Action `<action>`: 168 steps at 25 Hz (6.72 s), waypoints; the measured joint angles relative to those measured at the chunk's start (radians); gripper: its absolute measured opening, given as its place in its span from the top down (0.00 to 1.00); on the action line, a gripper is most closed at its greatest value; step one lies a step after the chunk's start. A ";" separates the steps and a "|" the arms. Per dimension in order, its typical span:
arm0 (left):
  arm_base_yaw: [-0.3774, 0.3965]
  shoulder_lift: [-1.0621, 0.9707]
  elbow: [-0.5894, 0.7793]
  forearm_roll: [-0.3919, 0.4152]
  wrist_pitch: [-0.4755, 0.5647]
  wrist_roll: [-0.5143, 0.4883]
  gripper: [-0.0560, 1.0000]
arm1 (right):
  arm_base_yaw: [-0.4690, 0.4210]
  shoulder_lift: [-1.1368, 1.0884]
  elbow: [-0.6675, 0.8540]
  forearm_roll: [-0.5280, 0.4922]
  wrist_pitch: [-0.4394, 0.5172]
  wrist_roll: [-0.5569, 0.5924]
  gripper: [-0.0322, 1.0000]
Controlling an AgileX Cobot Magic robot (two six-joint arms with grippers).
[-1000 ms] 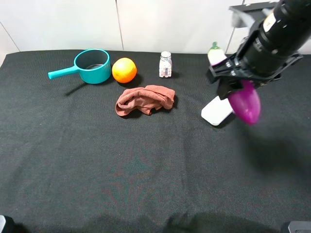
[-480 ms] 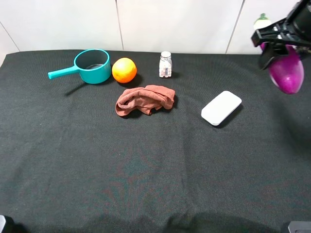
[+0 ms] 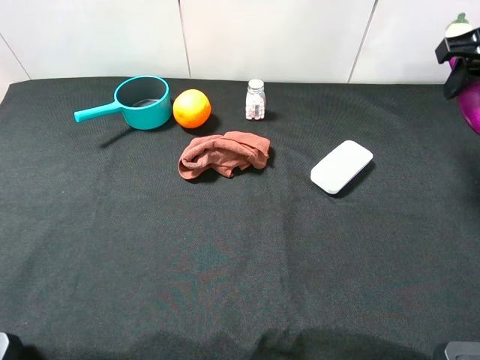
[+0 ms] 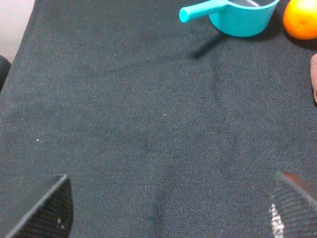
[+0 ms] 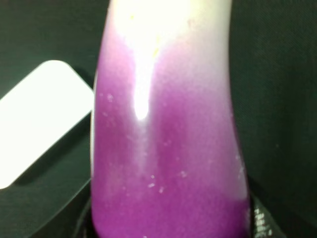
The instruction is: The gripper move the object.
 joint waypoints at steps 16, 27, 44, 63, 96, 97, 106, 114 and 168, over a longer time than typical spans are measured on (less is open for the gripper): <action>0.000 0.000 0.000 0.000 0.000 0.000 0.16 | -0.067 0.277 -0.001 0.065 -0.164 -0.006 0.59; 0.000 0.000 0.000 0.000 0.000 0.000 0.16 | -0.079 0.376 -0.002 0.071 -0.190 -0.009 0.59; 0.000 0.000 0.000 0.000 0.000 0.000 0.16 | -0.079 0.503 -0.002 0.137 -0.254 -0.061 0.59; 0.000 0.000 0.000 0.000 0.000 0.000 0.16 | -0.079 0.549 -0.002 0.162 -0.259 -0.100 0.59; 0.000 0.000 0.000 0.000 0.000 0.000 0.16 | -0.079 0.549 -0.003 0.194 -0.263 -0.107 0.30; 0.000 0.000 0.000 0.000 0.000 0.000 0.16 | -0.079 0.549 -0.004 0.194 -0.262 -0.107 0.30; 0.000 0.000 0.000 0.000 0.000 0.000 0.16 | -0.080 0.477 -0.004 0.191 -0.253 -0.114 0.30; 0.000 0.000 0.000 0.000 0.000 0.000 0.16 | -0.091 0.357 -0.004 0.167 -0.181 -0.104 0.30; 0.000 0.000 0.000 0.000 0.000 0.000 0.16 | -0.054 -1.502 0.625 0.063 0.080 -0.054 0.30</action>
